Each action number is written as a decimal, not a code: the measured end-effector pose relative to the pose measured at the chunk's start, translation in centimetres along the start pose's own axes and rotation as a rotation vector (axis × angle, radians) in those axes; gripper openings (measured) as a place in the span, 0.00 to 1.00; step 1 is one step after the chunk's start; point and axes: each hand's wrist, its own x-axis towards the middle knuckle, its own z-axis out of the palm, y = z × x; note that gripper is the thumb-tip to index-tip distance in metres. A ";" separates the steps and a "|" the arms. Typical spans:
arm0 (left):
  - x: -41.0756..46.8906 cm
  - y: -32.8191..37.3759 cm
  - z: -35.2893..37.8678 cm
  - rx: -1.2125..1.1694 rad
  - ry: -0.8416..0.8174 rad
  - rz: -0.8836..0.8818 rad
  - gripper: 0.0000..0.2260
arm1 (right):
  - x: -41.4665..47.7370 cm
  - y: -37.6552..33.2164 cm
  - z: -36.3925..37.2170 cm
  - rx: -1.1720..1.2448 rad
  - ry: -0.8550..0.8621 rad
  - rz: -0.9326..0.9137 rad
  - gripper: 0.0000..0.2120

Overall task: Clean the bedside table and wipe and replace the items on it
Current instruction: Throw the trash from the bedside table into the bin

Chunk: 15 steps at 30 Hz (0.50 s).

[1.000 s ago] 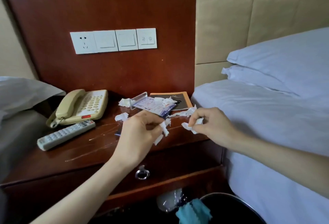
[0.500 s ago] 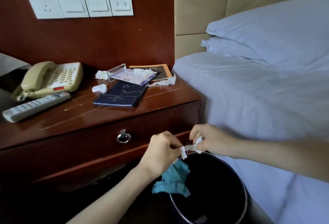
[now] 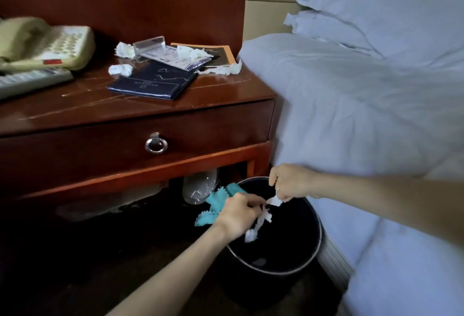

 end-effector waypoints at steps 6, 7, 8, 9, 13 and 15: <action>-0.3 0.3 -1.2 -0.041 0.057 0.011 0.14 | 0.3 0.2 -0.3 -0.021 -0.006 0.007 0.11; -0.4 0.5 -1.7 -0.037 0.077 0.023 0.13 | 0.3 0.1 -0.3 -0.018 -0.009 0.006 0.10; -0.5 0.8 -2.3 -0.027 0.097 0.038 0.12 | 0.4 0.1 -0.4 -0.012 -0.010 0.008 0.10; -0.6 1.1 -2.9 -0.019 0.115 0.053 0.12 | 0.5 0.0 -0.5 -0.005 -0.010 0.008 0.11; -1.4 2.7 -5.7 -0.007 0.164 0.124 0.11 | 0.6 -0.7 -1.4 0.044 0.049 -0.044 0.06; -2.0 3.8 -7.4 0.035 0.175 0.203 0.10 | 0.4 -1.4 -2.4 0.095 0.105 -0.089 0.05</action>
